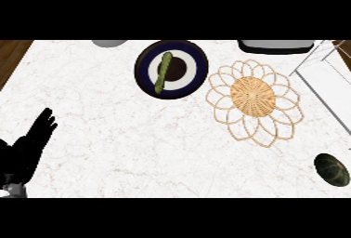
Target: Pick the tomato from the placemat and place it in the tiered shelf
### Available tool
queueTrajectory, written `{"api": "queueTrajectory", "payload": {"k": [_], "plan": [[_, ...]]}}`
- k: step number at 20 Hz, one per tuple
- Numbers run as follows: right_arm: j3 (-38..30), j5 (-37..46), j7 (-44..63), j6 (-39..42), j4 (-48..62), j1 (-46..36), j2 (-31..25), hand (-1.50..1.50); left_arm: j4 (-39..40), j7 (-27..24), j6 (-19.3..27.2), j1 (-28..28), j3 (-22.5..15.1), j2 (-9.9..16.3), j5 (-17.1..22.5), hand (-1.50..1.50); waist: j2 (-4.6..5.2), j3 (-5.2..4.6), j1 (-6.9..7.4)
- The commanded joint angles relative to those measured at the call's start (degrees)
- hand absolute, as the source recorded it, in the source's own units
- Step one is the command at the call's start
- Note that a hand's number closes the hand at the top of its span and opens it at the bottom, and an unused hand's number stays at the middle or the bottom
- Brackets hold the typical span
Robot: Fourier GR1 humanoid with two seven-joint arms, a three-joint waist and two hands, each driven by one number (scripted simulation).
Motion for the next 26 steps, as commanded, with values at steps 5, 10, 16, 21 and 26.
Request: {"api": "queueTrajectory", "payload": {"k": [5, 10, 16, 21, 26], "plan": [[-5.82, -3.95, -1.06, -11.99, 6.58, 4.97, -2.80, 1.50, -0.45, -0.08, 1.44, 0.12, -0.30, -1.73, -1.17, 0.00, 0.07, 0.03, 0.02], [-6.95, -6.18, -1.17, -11.13, 9.54, 6.42, -6.19, 1.50, -2.04, 1.65, 0.07, 0.13, 0.31, -0.88, -0.27, 0.00, -0.05, 0.02, -0.01], [-8.67, -7.16, -1.72, -16.82, 13.01, 12.22, -7.10, -1.50, -2.75, 1.79, 0.85, -0.23, 0.23, -1.05, -1.25, 0.00, -0.06, 0.02, -0.09], [-7.65, -10.35, -4.24, -21.94, 15.69, 10.96, -9.39, -1.50, -3.93, 2.74, 0.86, 0.67, 0.08, -1.42, -1.99, 0.00, 0.04, 0.03, 0.17], [-8.83, -13.62, -3.10, -26.01, 14.99, 9.23, -9.12, -1.50, -1.22, 1.30, -1.26, -0.69, 0.80, -0.76, -0.91, 0.00, 0.05, 0.02, 0.20]]}}
